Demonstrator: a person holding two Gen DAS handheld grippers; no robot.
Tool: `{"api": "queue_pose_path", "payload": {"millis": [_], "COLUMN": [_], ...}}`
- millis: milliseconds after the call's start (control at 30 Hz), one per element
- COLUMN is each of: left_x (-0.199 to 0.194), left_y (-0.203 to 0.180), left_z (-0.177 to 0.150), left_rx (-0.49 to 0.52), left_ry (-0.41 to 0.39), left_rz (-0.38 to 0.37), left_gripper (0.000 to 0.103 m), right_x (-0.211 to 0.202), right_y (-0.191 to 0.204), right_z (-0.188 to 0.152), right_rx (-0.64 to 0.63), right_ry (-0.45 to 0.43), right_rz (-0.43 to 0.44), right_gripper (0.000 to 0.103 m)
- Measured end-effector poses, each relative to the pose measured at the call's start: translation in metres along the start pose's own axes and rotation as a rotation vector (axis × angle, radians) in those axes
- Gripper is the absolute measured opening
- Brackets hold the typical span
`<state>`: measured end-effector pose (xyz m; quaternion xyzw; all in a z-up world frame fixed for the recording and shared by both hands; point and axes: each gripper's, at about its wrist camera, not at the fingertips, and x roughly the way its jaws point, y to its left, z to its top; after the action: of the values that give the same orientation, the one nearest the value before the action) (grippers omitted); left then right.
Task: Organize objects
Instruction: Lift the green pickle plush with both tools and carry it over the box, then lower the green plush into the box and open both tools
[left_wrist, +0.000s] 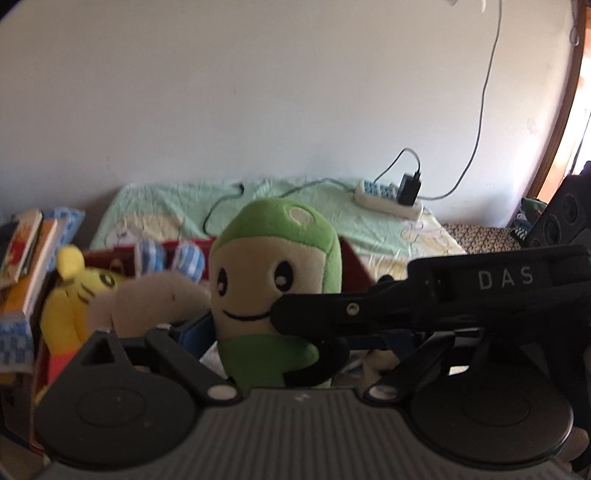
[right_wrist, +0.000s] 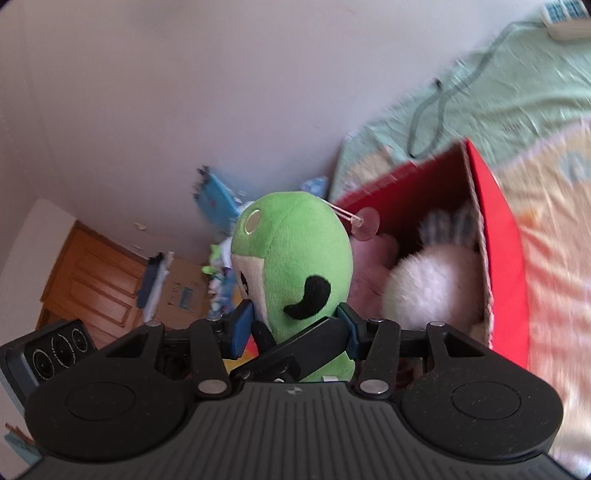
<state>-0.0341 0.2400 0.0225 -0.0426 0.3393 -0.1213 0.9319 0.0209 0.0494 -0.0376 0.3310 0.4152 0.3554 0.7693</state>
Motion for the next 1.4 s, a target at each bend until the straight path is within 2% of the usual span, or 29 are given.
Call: {"api": "queue_pose_path", "payload": {"millis": [167,367,533,633,667,767,967,1067,1200,1333,1400], "left_x": [0.018,0.016,0.016,0.013,0.012,0.007,-0.003,-0.007,-0.015,-0.018,-0.018], "left_y": [0.013,0.014,0.015,0.017,0.017,0.016,0.005,-0.003,-0.019,-0.043,-0.055], "left_z": [-0.010,-0.014,-0.020,-0.018,-0.016,-0.013,-0.006,-0.001,0.002,0.003,0.002], "left_rx": [-0.005,-0.019,-0.016,-0.018,-0.020,-0.024,-0.008,-0.001,0.026,0.068,0.082], "left_ry": [0.045,0.064,0.082,0.094,0.100,0.109,0.126,0.141,0.143,0.147,0.157], "left_rz": [-0.006,-0.028,-0.043,-0.045,-0.048,-0.045,0.027,0.093,0.144,0.189,0.201], "left_gripper": [0.093,0.098,0.099,0.099,0.099,0.099,0.099,0.099,0.099,0.100,0.100], "right_x": [0.013,0.016,0.017,0.018,0.016,0.007,-0.017,-0.031,-0.048,-0.067,-0.077], "right_y": [-0.005,0.000,0.001,-0.001,0.001,0.013,0.031,0.036,0.040,0.037,0.036], "right_z": [-0.004,-0.010,-0.010,-0.007,-0.008,-0.011,-0.016,-0.020,-0.024,-0.025,-0.028], "right_rx": [0.022,-0.002,0.000,0.023,0.021,-0.023,-0.107,-0.136,-0.195,-0.193,-0.206], "right_ry": [0.031,0.022,0.014,0.010,0.003,-0.028,-0.132,-0.188,-0.251,-0.281,-0.301], "right_rz": [-0.062,-0.111,-0.134,-0.132,-0.139,-0.166,-0.265,-0.333,-0.442,-0.486,-0.538], "right_gripper": [0.052,0.050,0.050,0.053,0.058,0.058,0.058,0.059,0.066,0.069,0.072]}}
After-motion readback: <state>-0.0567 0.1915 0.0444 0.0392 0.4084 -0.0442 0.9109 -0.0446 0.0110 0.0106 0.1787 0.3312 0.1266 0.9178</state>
